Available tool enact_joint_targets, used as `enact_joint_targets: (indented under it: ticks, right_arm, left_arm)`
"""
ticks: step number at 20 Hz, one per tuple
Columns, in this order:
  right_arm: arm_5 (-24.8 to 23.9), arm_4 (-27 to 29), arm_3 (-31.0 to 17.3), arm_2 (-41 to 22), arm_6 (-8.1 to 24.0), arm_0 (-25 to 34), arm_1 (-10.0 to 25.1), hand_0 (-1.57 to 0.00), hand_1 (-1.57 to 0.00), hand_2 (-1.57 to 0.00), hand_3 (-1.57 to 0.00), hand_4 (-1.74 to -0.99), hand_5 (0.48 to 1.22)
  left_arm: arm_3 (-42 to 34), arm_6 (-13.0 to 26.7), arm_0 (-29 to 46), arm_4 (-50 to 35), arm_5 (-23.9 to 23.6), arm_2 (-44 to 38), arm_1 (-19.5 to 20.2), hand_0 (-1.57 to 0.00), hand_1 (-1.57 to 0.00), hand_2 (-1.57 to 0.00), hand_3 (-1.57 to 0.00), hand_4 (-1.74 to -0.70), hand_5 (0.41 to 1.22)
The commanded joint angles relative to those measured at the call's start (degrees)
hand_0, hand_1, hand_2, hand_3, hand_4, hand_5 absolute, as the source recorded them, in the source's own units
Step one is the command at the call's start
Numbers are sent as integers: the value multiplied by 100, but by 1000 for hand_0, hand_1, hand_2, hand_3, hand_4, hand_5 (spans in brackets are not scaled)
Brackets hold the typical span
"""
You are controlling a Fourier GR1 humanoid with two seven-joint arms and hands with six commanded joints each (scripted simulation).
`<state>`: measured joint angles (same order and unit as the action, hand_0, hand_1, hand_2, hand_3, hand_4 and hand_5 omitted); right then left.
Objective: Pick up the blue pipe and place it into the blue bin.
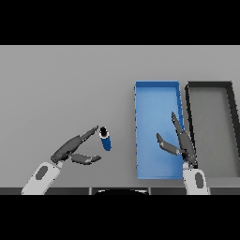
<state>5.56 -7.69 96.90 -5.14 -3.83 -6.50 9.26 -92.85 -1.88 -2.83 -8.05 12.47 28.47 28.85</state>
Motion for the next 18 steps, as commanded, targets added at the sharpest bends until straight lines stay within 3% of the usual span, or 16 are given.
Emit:
enact_joint_targets:
  ticks: [1,3,5,6,10,13,15,17,18]
  right_arm:
    - [-5,12,86,-7,10,-56,-6,1,1,1,1,-1296,651]
    - [-3,54,17,4,148,27,-56,1,1,1,1,-1305,652]
    - [-1,56,39,6,15,-42,-54,1,1,1,1,-1309,651]
    - [-37,29,-53,13,124,32,-84,1,1,1,1,-1314,653]
    - [-5,14,45,6,59,-94,-29,1,1,1,1,-1320,659]
    - [-18,40,92,35,76,-152,-21,1,1,1,1,-1323,665]
    - [-42,12,66,35,141,-83,-25,1,1,1,1,-1319,664]
    - [-21,8,82,8,106,-111,-34,1,1,1,1,-1322,664]
    - [-29,32,71,58,115,-87,-2,1,1,1,1,-1320,664]
  left_arm:
    - [92,-106,-31,65,-36,18,-84,1,1,1,1,-1210,483]
    - [348,-101,-191,294,-163,125,-344,1,1,1,1,-1220,495]
    - [407,-278,-196,360,-260,172,-530,1,1,1,1,-1230,502]
    - [482,-193,-279,396,-317,200,-650,1,1,1,1,-1226,502]
    - [1032,-269,-584,596,-436,290,-1099,1,1,1,1,-1195,496]
    - [1290,-362,-755,725,-470,319,-1223,1,1,1,1,-1160,491]
    - [1395,-405,-773,593,-375,343,-1415,1,1,1,1,-1190,512]
    - [1522,-453,-798,444,-314,302,-1573,1,1,-79,-69,-1240,566]
    - [1582,-459,-829,422,-322,296,-1655,-3,-89,-208,-197,-1275,607]
